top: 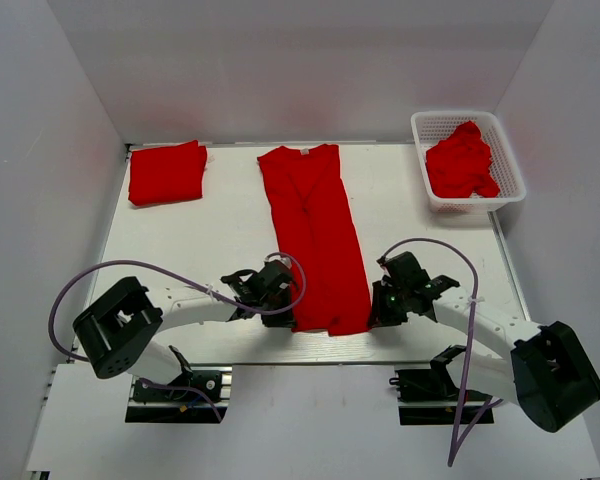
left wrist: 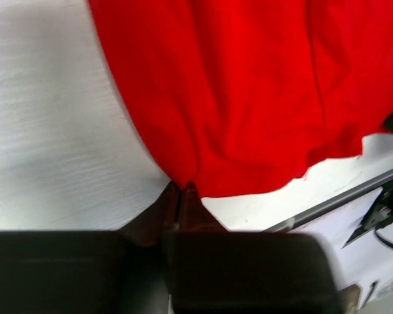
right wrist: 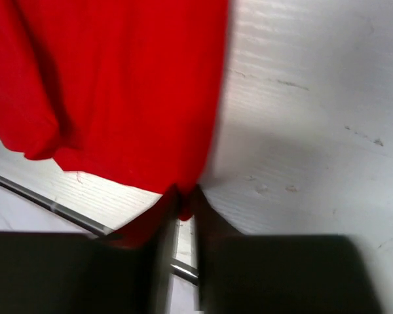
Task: Fold and stack the t-shirts
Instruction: Grab the bottom of the folded rectangular tshirt with both arms
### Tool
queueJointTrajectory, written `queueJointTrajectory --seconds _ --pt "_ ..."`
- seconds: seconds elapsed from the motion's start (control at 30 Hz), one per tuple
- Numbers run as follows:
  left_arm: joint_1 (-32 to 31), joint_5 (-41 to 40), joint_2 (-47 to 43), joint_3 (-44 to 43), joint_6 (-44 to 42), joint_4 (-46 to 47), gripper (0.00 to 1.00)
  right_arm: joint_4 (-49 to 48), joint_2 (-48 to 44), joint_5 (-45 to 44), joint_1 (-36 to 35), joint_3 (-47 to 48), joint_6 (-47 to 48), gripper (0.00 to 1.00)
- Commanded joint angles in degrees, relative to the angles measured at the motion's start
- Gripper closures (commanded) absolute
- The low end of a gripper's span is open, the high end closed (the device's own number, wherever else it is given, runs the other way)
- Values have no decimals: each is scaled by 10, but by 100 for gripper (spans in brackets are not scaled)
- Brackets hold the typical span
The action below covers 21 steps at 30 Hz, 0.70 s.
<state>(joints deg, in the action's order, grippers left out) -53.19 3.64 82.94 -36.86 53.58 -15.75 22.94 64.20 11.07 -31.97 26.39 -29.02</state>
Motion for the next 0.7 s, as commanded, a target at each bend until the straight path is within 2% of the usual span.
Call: queueJointTrajectory --seconds 0.0,0.07,0.1,0.3,0.57,0.67 --pt "-7 -9 6 1 0 -15 100 14 -5 7 1 -1 4 88" --pt "-7 -4 1 -6 0 -27 100 21 -11 9 1 2 7 98" --pt "-7 -4 1 -14 0 -27 100 23 -14 12 1 8 7 100" --pt "-12 2 -29 -41 -5 -42 100 29 -52 24 1 38 11 100" --pt "6 14 -58 -60 0 -57 100 37 -37 10 1 79 13 100" --pt "12 -28 -64 -87 0 -81 100 30 -11 -3 2 115 13 100"
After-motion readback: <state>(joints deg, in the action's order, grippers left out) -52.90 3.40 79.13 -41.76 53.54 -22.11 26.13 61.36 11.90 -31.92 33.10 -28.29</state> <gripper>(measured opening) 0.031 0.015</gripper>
